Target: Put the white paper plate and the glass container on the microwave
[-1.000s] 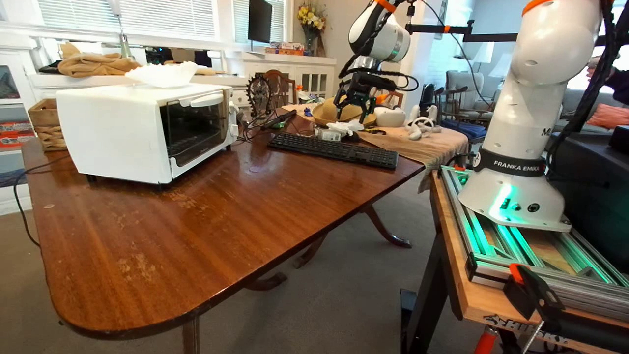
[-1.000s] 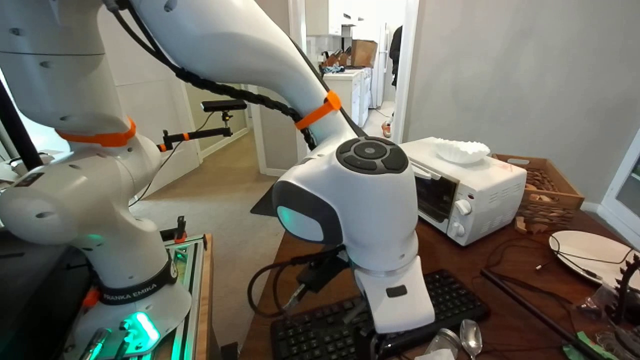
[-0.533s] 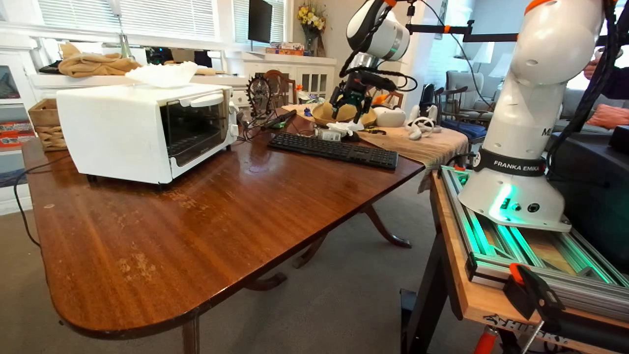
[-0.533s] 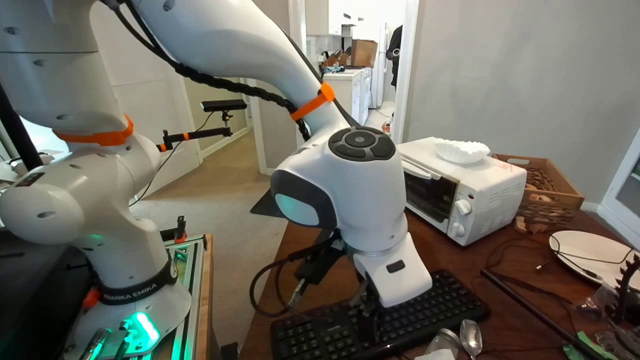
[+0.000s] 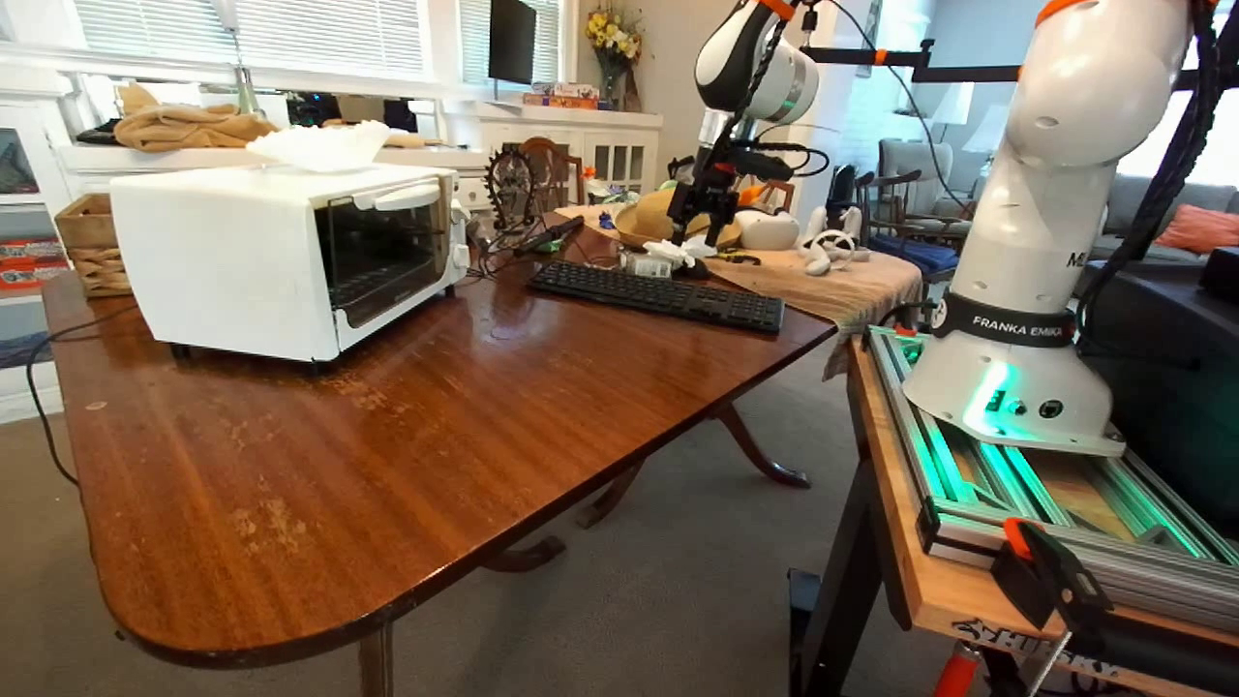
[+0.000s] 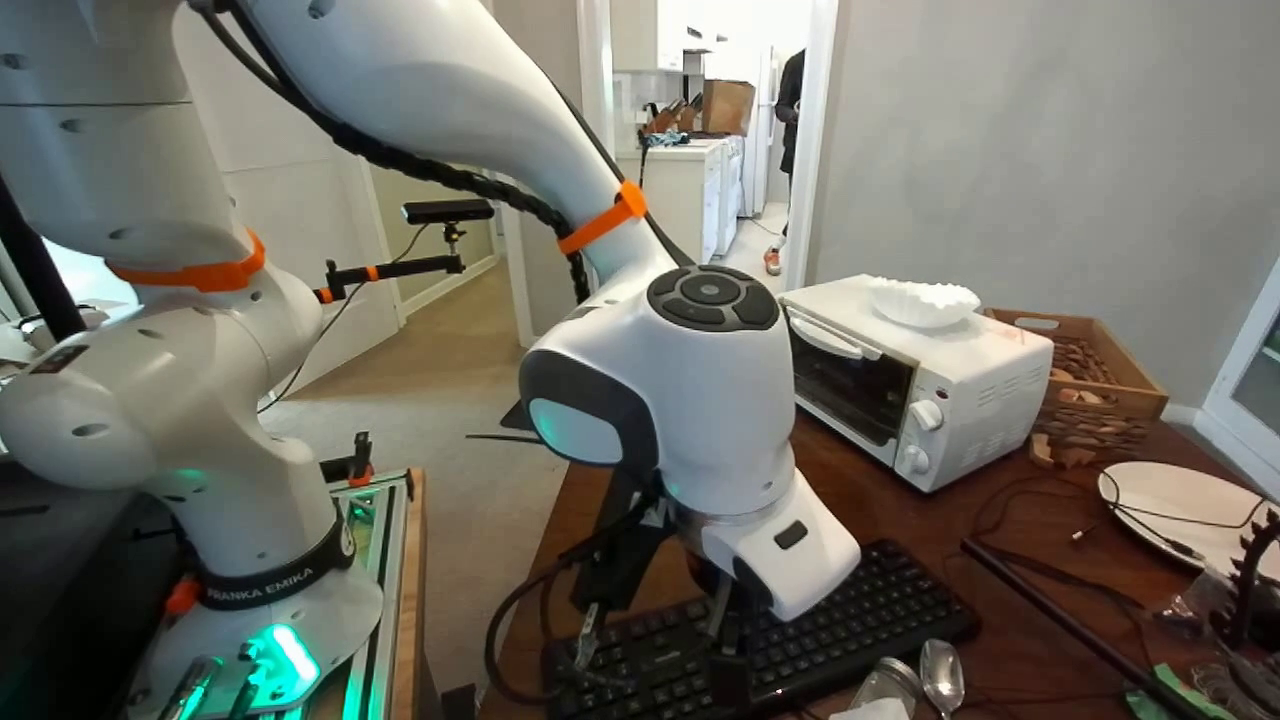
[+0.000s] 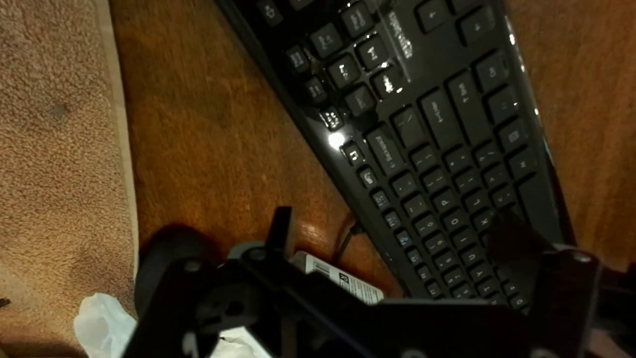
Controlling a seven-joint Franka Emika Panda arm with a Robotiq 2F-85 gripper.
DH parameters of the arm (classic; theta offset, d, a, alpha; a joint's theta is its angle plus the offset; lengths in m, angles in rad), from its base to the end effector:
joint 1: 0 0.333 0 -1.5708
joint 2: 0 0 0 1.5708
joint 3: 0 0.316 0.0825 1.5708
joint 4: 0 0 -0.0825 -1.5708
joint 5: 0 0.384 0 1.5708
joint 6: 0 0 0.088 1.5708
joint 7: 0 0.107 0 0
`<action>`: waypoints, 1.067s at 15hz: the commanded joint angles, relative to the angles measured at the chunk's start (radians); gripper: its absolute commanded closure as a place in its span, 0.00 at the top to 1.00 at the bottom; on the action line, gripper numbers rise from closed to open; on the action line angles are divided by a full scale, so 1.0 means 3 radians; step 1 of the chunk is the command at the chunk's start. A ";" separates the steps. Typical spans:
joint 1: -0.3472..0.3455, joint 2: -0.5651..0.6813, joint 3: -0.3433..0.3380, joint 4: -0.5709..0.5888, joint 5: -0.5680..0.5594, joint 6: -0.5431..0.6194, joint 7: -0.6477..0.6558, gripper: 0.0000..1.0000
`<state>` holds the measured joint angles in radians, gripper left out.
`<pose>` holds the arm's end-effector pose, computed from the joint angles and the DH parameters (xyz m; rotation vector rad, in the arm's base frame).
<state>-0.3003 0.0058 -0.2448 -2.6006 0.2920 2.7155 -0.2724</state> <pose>0.3785 -0.2417 0.2628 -2.9460 0.8031 -0.2333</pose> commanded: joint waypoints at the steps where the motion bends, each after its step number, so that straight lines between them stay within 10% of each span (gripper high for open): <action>1: 0.0032 -0.0004 -0.0032 0.0002 -0.0012 -0.0005 0.0011 1.00; 16: -0.0574 0.0893 0.0097 0.1121 -0.0410 -0.0009 -0.2478 1.00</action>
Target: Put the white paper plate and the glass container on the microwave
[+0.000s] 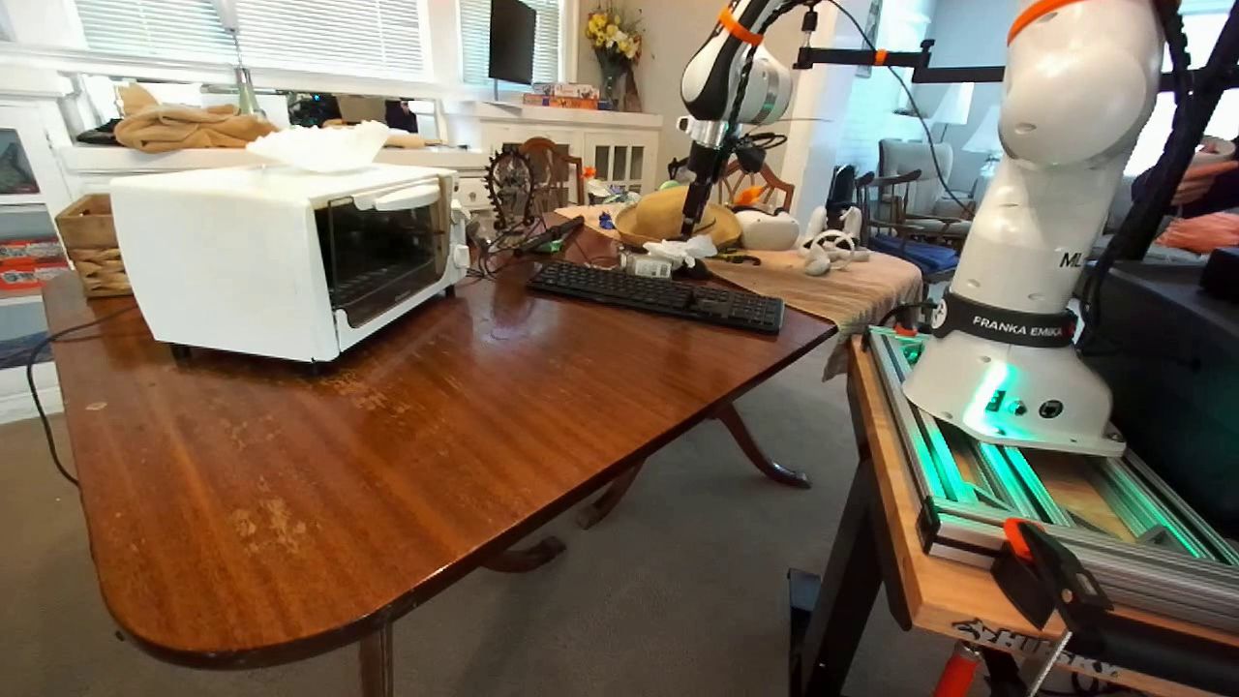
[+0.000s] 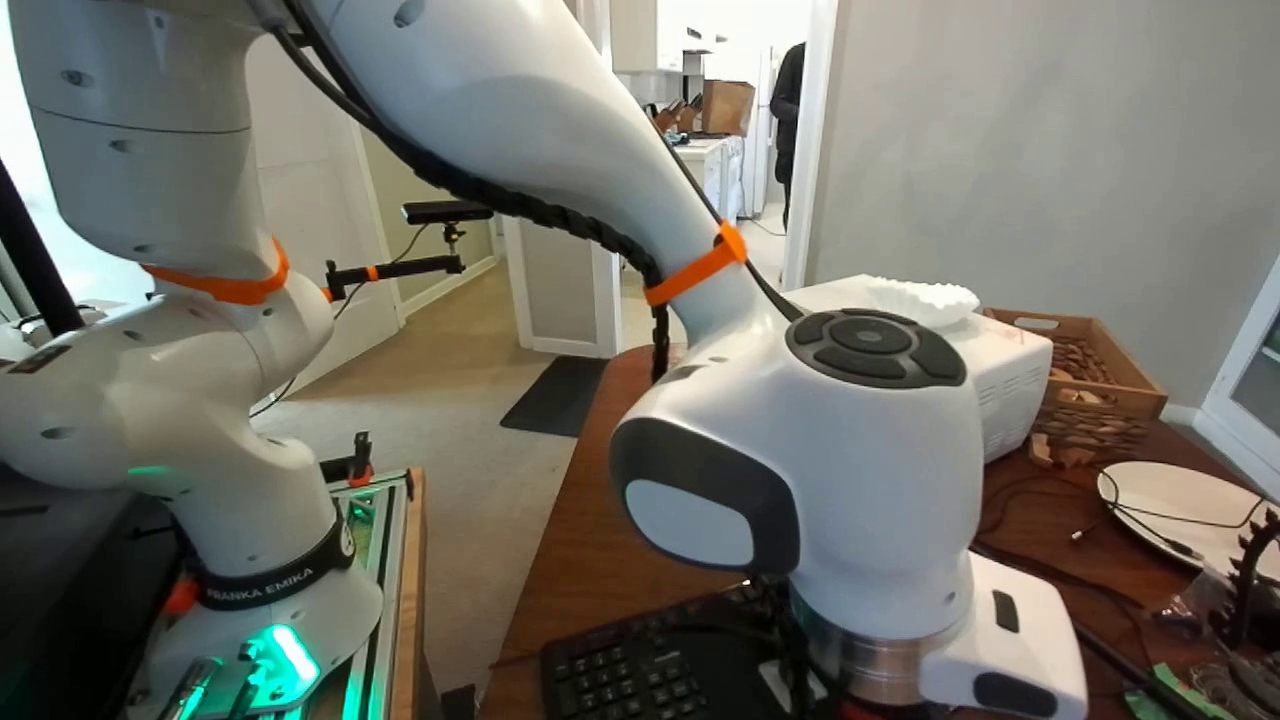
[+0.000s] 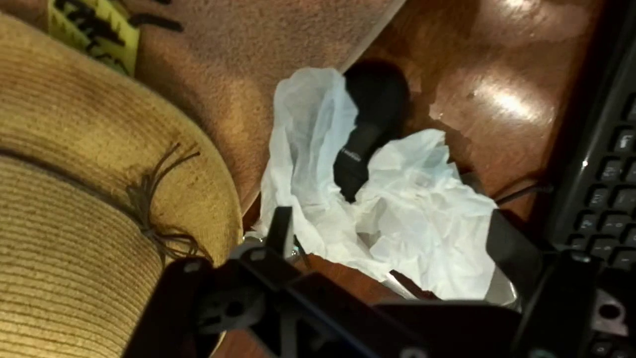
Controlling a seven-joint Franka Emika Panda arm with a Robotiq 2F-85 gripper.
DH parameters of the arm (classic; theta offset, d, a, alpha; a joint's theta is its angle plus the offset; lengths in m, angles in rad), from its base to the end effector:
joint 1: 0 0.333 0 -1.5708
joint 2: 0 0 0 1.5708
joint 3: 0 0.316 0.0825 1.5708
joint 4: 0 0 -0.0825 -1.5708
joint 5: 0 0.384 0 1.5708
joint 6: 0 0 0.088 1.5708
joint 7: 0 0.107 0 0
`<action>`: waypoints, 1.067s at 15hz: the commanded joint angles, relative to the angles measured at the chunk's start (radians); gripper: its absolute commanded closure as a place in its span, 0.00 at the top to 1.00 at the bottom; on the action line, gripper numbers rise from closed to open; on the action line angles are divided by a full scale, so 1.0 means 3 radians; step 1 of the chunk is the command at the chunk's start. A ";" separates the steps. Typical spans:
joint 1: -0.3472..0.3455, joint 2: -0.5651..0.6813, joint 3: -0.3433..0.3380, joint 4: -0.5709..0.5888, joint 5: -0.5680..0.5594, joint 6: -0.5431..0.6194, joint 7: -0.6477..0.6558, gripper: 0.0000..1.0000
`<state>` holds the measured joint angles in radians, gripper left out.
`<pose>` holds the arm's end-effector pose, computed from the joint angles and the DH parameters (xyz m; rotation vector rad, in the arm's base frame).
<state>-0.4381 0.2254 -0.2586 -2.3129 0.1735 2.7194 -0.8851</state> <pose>0.4120 -0.3534 0.2679 3.0160 0.0733 0.2358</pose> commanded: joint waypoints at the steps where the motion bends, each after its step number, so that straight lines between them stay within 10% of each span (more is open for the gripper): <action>1: -0.0133 0.0186 0.0182 0.0177 -0.0021 -0.0003 -0.0593 1.00; 8: -0.0179 0.0175 0.0469 0.0212 0.0189 -0.0039 -0.1370 1.00; 16: -0.0049 0.0274 0.0428 0.0295 0.0084 0.0090 -0.1210 1.00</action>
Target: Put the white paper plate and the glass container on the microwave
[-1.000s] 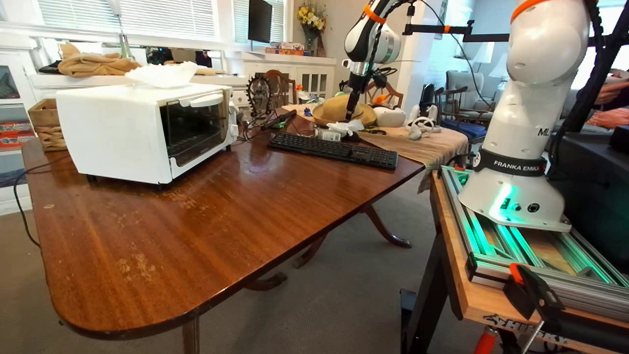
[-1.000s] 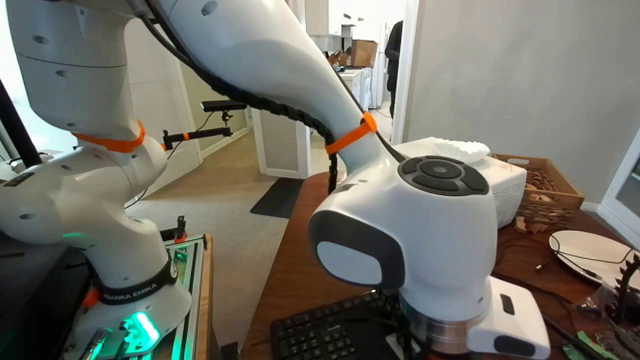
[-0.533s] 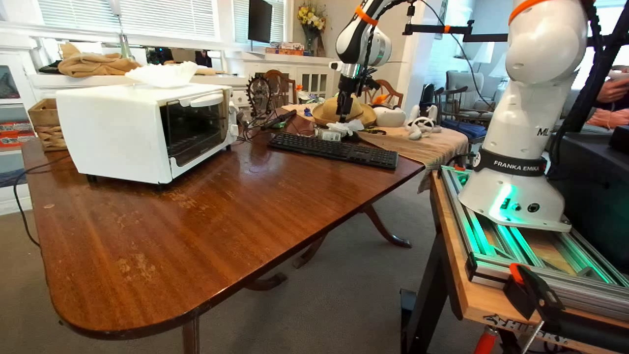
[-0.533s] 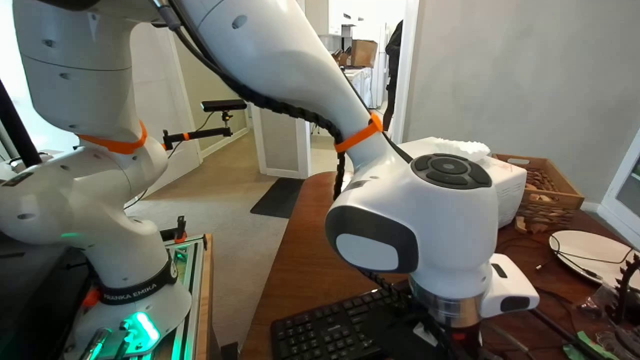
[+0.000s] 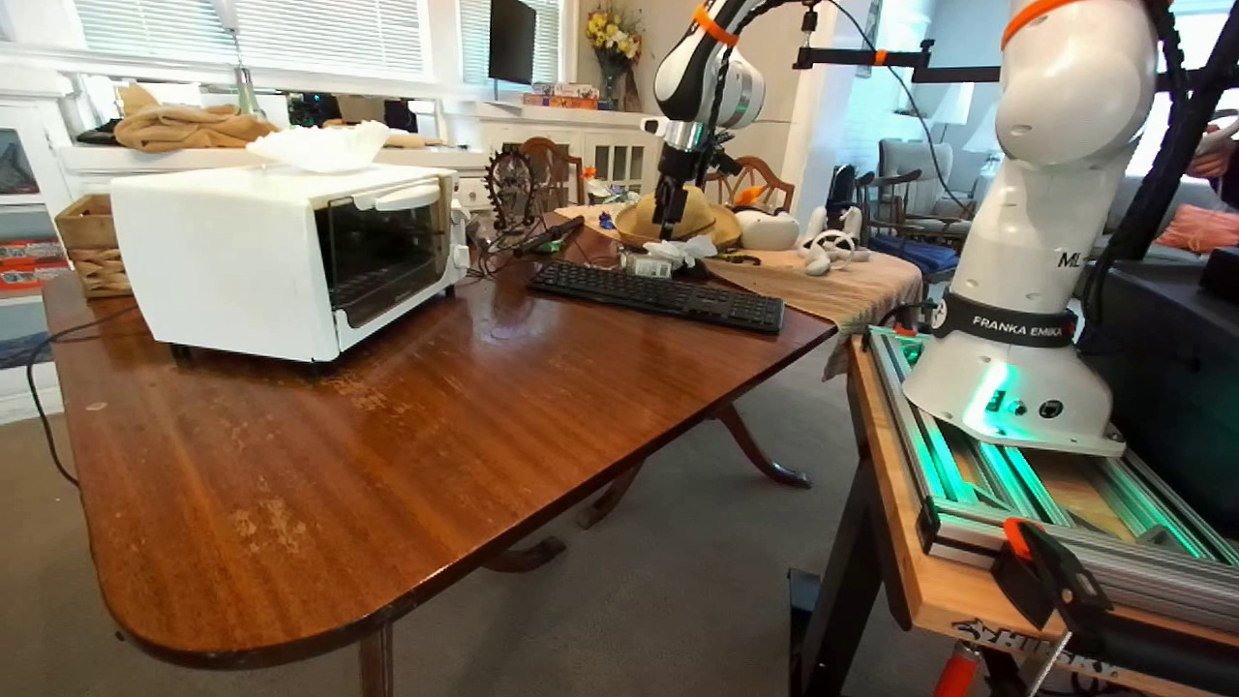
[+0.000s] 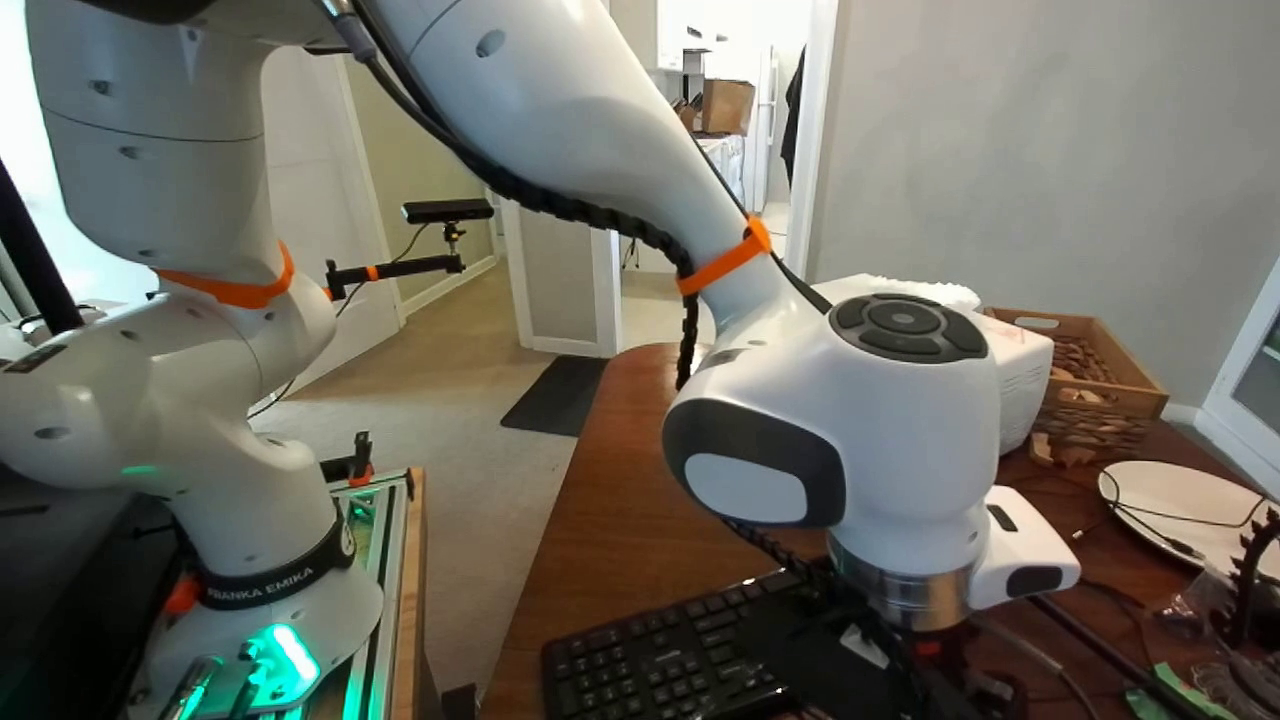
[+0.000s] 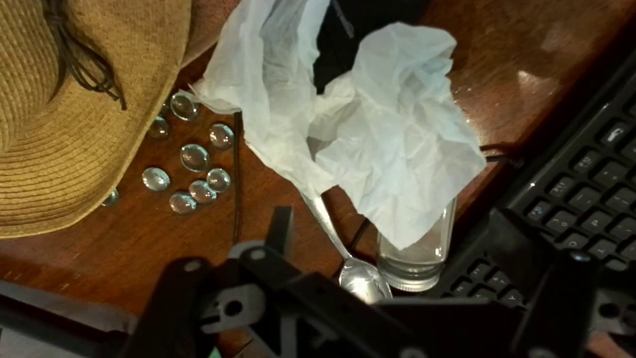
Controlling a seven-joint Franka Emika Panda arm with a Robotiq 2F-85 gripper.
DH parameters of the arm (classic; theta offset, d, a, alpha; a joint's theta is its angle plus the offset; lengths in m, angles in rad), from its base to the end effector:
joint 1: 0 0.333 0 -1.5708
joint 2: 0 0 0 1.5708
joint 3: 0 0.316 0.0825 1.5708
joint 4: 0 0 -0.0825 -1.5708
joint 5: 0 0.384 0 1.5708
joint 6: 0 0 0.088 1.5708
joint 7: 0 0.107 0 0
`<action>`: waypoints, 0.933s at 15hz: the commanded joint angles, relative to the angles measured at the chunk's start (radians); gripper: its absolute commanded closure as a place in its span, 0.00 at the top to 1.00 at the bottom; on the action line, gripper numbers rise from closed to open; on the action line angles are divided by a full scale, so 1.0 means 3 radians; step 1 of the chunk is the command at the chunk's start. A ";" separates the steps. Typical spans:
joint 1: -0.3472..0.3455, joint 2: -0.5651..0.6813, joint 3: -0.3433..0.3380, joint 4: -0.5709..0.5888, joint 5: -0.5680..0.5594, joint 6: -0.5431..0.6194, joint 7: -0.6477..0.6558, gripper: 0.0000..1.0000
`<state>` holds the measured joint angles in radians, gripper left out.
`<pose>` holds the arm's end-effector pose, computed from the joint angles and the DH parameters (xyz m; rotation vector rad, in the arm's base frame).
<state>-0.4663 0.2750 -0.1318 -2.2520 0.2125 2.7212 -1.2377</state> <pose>0.4590 -0.3219 0.2617 2.9348 0.6911 0.2671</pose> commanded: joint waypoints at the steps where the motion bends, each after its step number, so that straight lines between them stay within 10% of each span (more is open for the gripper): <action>1: 0.0074 0.0151 0.0005 0.0135 -0.0092 0.0128 -0.0014 1.00; 14: 0.0130 0.0442 0.0166 0.0296 -0.0230 0.0016 0.0023 1.00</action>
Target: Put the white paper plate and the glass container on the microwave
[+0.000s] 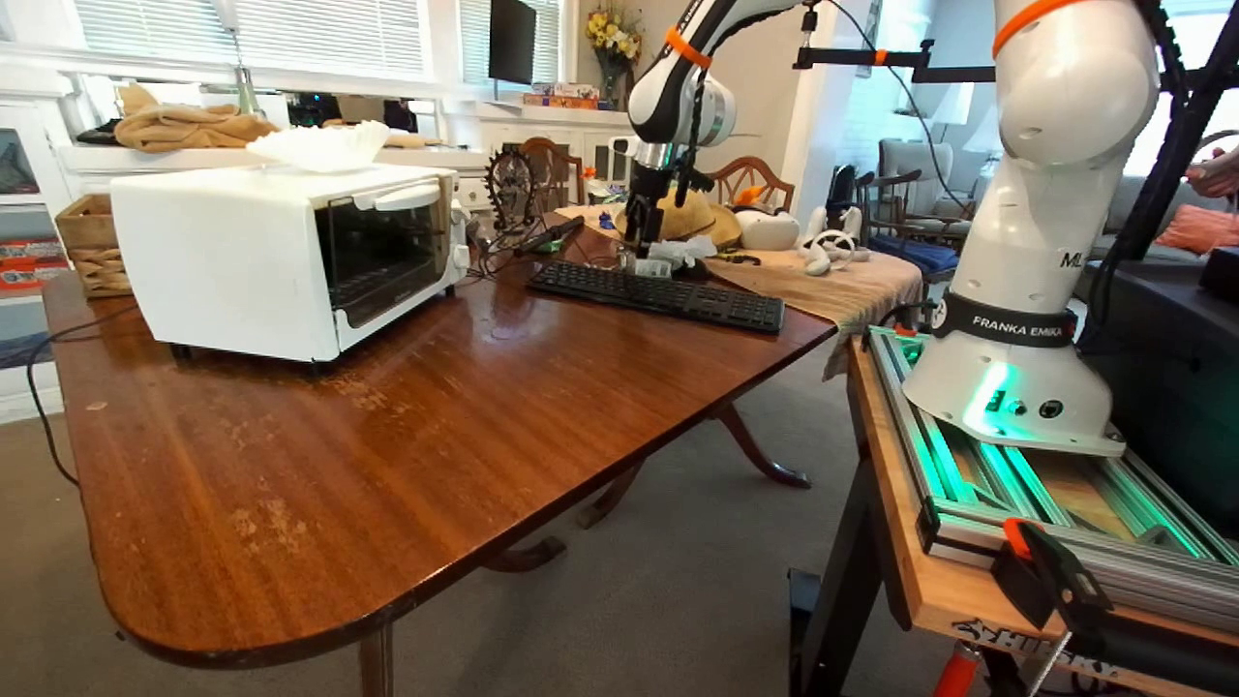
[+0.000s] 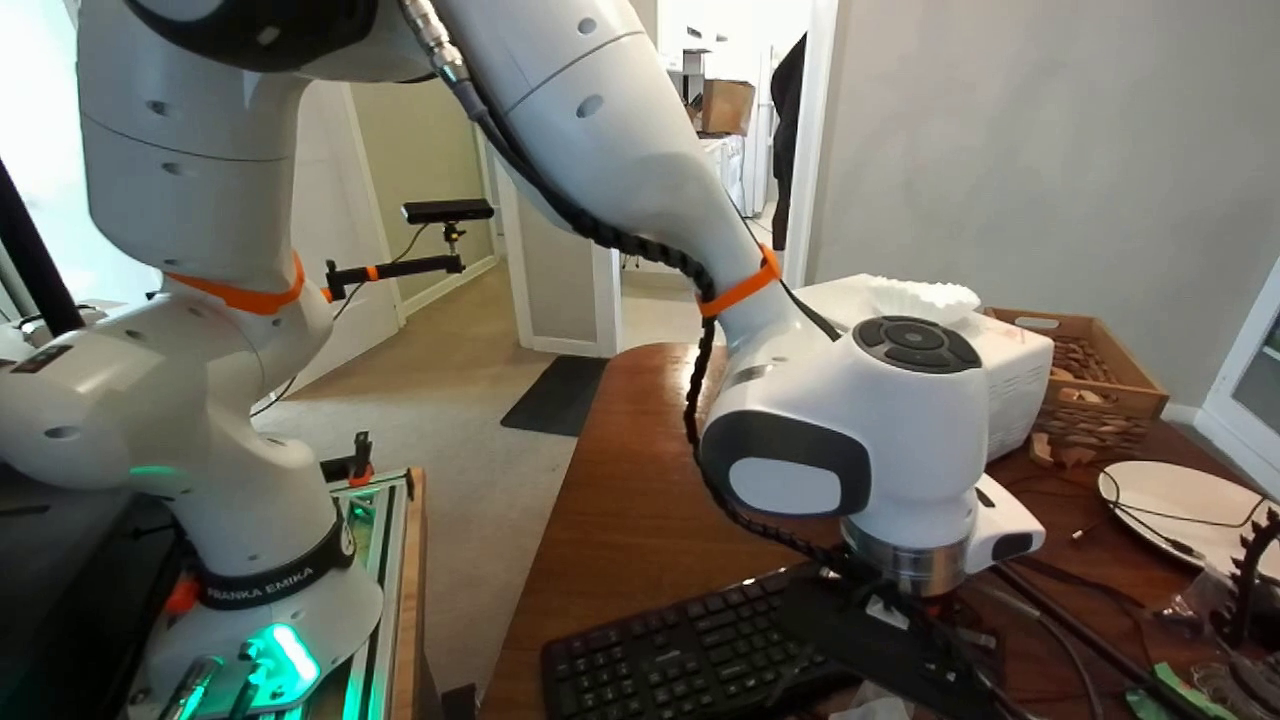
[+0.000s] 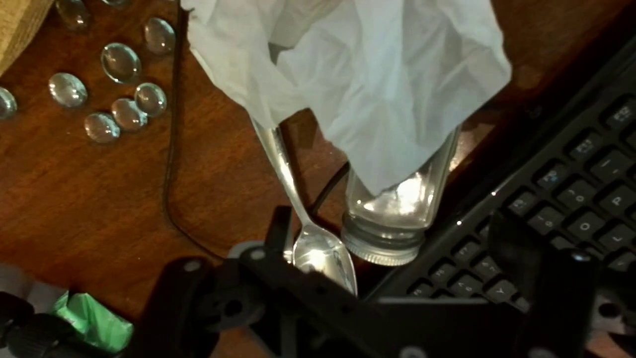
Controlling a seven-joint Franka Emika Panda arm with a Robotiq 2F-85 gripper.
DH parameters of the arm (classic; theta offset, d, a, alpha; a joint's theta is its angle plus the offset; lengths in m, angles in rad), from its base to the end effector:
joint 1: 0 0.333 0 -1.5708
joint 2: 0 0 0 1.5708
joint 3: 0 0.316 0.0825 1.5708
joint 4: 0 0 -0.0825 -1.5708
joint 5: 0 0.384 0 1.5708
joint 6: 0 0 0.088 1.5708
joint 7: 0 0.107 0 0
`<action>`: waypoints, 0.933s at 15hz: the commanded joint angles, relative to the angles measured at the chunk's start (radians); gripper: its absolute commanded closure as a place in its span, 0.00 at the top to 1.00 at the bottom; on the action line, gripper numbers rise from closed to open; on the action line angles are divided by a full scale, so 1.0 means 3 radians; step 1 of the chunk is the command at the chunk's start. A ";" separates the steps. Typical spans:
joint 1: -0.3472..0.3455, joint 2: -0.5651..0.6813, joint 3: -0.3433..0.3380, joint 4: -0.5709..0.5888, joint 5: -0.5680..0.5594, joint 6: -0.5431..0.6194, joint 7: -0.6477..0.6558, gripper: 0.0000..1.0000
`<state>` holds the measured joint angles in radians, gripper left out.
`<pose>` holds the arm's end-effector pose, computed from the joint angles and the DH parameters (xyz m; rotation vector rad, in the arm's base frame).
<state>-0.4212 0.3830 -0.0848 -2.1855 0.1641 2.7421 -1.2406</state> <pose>0.5017 -0.2851 0.2279 2.8933 0.8917 0.2254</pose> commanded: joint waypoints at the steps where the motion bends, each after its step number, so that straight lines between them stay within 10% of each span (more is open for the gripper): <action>1: -0.0027 0.0108 0.0014 0.0097 -0.0068 -0.0080 0.0030 0.99; 14: -0.0017 0.0285 0.0000 0.0288 -0.0118 -0.0270 0.0059 0.26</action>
<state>-0.4219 0.4498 -0.0836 -2.1273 0.1636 2.6983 -1.2405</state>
